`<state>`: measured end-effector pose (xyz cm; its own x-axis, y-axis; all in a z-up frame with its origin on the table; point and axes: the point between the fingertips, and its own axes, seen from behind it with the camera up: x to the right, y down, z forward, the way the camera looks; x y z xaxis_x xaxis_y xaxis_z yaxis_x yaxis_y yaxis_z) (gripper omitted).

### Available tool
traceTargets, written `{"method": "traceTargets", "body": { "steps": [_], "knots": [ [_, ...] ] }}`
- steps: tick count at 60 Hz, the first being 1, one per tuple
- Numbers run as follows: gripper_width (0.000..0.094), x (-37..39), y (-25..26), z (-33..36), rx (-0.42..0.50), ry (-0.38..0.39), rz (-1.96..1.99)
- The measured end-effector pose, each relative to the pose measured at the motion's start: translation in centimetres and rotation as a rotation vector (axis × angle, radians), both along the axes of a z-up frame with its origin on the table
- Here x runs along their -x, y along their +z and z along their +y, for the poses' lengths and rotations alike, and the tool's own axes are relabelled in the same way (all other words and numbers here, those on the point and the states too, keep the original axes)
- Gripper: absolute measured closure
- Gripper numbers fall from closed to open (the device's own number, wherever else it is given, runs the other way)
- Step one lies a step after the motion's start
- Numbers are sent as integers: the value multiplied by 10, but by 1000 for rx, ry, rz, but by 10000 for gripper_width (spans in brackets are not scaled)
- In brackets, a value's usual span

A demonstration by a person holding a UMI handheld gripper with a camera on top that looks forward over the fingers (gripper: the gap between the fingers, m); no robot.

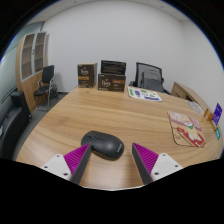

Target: Arrange mouse

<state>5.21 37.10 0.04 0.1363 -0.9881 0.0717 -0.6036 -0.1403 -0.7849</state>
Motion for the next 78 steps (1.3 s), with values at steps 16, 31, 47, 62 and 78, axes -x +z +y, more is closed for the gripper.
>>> {"method": "traceTargets", "body": {
  "steps": [16,31,47,62,78],
  "knots": [
    [70,-30,-2,1,-3,0,-4],
    [69,-54,-2,6,-1,13,1],
    [71,-73,-7,12,-1,28,-2],
    [68,-93,-11,13,-4,22,8],
    [67,-122,-13,10,-6,-5,20]
  ]
}}
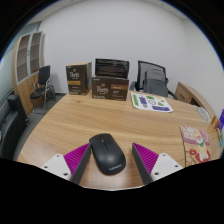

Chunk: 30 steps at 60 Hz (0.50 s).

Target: Arrange mouse

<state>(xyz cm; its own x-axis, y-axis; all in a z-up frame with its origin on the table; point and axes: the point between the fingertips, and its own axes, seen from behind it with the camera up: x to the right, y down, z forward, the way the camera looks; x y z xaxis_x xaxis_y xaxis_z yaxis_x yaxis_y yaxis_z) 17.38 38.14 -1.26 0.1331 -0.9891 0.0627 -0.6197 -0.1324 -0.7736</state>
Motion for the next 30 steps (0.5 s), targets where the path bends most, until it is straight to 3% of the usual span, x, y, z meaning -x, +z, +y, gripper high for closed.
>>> {"method": "traceTargets", "body": {
  "steps": [23,30],
  "knots": [
    [71,-29,-3,1,-26,-28,40],
    [129,-28,-4,3,-48,-37,63]
  ]
}}
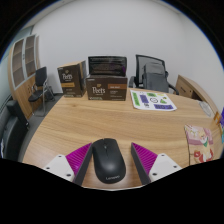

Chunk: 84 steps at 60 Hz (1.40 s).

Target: Arrange mouse

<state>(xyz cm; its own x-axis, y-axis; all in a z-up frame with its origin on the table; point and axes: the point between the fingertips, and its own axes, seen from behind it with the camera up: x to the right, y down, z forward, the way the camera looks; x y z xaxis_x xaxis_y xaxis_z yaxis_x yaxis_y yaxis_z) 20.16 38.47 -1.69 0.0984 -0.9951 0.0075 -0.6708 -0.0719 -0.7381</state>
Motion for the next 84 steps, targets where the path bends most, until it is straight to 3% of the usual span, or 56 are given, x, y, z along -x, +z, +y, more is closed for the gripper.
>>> {"method": "traceTargets", "body": {
  "steps": [6,10,23,42,54,70,84],
  "knots": [
    [255,2,0,5,3,18,-3],
    [392,3,0,6,15,22,-4],
    [537,9,-1,2,20,-6,31],
    [570,23,5,-6,51,-33,43],
    [570,26,69,-31,12,-61,-2],
    [569,0,177,-173,16,-219,-130],
    [570,2,177,-323,58,-385,-139]
  ]
}}
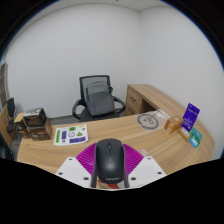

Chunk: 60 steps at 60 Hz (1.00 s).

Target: Arrange mouse

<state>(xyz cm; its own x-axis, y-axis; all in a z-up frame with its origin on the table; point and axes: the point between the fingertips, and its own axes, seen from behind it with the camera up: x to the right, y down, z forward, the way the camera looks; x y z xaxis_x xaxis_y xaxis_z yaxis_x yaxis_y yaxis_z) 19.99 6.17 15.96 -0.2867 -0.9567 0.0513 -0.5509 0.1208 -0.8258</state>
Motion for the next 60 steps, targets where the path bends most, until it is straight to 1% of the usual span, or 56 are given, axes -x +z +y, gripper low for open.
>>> {"method": "traceTargets", "body": {
  "steps": [6,17,27,33,38,46,50,51,54,56,57,59,60],
  "knots": [
    [569,7,-25,-44,13,-48,27],
    [568,16,-92,-79,0,-72,90],
    [568,24,-146,-77,-27,-59,141],
    [566,27,-167,-72,-41,-44,163],
    [563,29,-178,-70,-46,-38,175],
    [554,27,-178,-68,-31,-20,155],
    [512,26,-179,-66,-45,-14,159],
    [469,26,-179,-66,-50,-14,161],
    [279,27,-179,-64,-65,-10,172],
    [106,28,-178,-64,-66,-10,182],
    [55,29,-176,-64,-66,-8,183],
    [100,31,-170,-64,-65,-5,179],
    [98,32,-166,-65,-64,-2,178]
  ]
}}
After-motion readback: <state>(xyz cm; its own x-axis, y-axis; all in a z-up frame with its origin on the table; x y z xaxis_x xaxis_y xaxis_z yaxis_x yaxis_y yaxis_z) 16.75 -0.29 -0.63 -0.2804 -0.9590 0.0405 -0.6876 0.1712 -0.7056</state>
